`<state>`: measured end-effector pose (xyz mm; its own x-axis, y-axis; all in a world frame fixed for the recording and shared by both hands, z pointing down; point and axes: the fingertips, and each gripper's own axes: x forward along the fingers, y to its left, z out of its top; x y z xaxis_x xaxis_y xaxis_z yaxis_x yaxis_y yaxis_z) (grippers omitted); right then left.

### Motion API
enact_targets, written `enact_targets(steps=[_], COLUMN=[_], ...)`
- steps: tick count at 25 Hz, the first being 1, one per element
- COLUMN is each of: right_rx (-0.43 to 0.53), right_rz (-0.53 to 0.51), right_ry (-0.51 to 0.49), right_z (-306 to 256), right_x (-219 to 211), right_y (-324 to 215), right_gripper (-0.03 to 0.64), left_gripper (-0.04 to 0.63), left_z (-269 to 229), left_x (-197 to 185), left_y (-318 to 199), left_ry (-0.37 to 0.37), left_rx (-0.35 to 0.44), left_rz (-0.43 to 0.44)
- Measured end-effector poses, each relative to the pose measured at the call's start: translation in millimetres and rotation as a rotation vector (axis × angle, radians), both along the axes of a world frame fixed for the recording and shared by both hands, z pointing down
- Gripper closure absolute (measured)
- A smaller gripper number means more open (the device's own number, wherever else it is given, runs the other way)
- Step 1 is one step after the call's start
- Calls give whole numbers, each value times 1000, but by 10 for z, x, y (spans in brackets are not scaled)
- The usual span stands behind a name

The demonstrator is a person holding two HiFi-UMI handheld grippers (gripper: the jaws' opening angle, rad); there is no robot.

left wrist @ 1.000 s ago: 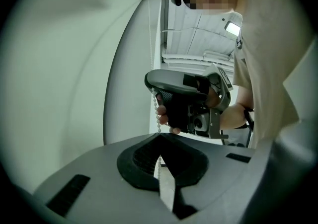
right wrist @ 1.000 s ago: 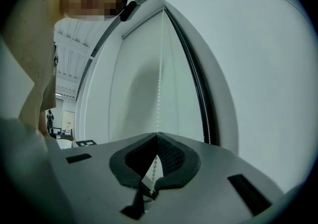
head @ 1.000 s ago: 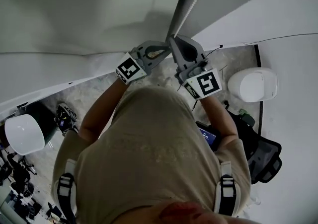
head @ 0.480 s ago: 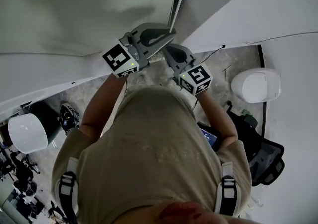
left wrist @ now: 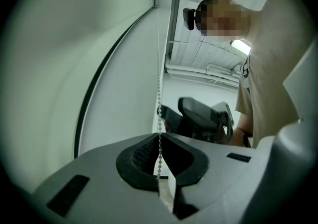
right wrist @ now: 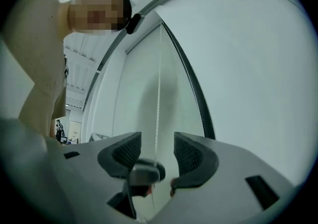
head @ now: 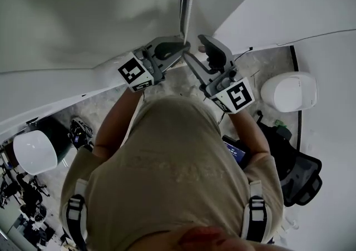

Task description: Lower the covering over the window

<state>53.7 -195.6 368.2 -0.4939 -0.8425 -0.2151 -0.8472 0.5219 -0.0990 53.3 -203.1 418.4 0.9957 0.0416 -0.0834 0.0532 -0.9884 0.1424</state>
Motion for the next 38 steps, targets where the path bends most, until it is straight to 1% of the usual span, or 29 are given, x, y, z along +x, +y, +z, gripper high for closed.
enact_targets(steps=[1, 4, 6, 8, 9, 10, 11, 12, 13, 14, 15, 16, 17, 18, 19, 20, 23, 26, 27, 28, 29, 30, 31, 32, 33, 35, 36, 37, 38], right_rx=[4, -15, -28, -38, -49, -68, -103, -157, -222, -283, -327, -346, -343, -330, -322, -320, -292, -220, -199, -171, -132, -87, -48, -22, -14, -29, -40, -51, -61], right_rz=[-2, -17, -5, 8, 6, -2, -16, -33, -51, -70, -89, -103, -110, -112, -109, -101, -61, -77, -97, -115, -120, -111, -98, -96, -110, -164, -180, -174, -148], right_ry=[4, 46, 67, 66, 59, 53, 59, 79, 101, 111, 112, 112, 115, 117, 109, 89, 10, 7, 20, 27, 22, 7, -3, 0, 19, 80, 106, 121, 128], right_z=[-61, -70, -93, -122, -100, -28, 116, 330, 577, 801, 956, 1023, 1021, 989, 967, 969, 999, 881, 816, 730, 605, 446, 280, 135, 30, -53, -43, -17, 13], right_x=[-30, -143, -193, -212, -202, -186, -177, -190, -226, -274, -323, -362, -385, -390, -372, -328, -112, -22, -32, -36, -24, -3, 5, -25, -103, -345, -458, -535, -569], right_y=[-11, -54, -70, -73, -71, -67, -67, -72, -74, -62, -35, -8, 6, 9, 8, 7, 23, 112, 139, 159, 169, 168, 156, 133, 99, 7, -44, -97, -146], right_gripper=[421, 491, 598, 607, 607, 609, 609, 609, 609, 609, 609, 609, 609, 609, 609, 609, 607, 607, 586, 486, 416, 393, 393, 393, 393, 394, 394, 394, 433], left_gripper=[572, 572, 572, 571, 571, 554, 441, 371, 370, 370, 370, 371, 432, 551, 578, 580, 580, 581, 581, 581, 583, 583, 583, 584, 583, 583, 584, 583, 583], left_z=[75, 172, 171, 122, 78, 8, -99, -235, -382, -514, -613, -674, -706, -720, -727, -721, -599, -346, -261, -151, 22, 271, 565, 855, 1104, 1417, 1489, 1530, 1555], left_x=[6, -30, -53, -118, -180, -253, -322, -374, -393, -366, -290, -185, -79, 2, 47, 55, -38, -131, -164, -187, -192, -176, -151, -136, -142, -202, -242, -280, -315], left_y=[62, 204, 283, 336, 340, 313, 252, 166, 75, -1, -47, -53, -24, 24, 66, 82, 7, -52, -67, -72, -52, 5, 101, 227, 371, 632, 714, 757, 768], left_ry=[-9, -14, -18, -2, 24, 66, 121, 177, 218, 231, 214, 176, 132, 97, 81, 84, 131, 117, 102, 63, -12, -109, -192, -241, -266, -289, -293, -297, -302], left_rx=[-13, -24, -19, -6, -1, -4, -16, -27, -26, -12, 19, 61, 106, 138, 150, 144, 101, 75, 60, 60, 82, 110, 121, 103, 66, -4, -28, -43, -50], left_rz=[9, 30, 57, 102, 126, 142, 142, 126, 98, 70, 50, 44, 50, 58, 57, 41, -18, -48, -55, -59, -58, -45, -20, 14, 49, 90, 96, 95, 92])
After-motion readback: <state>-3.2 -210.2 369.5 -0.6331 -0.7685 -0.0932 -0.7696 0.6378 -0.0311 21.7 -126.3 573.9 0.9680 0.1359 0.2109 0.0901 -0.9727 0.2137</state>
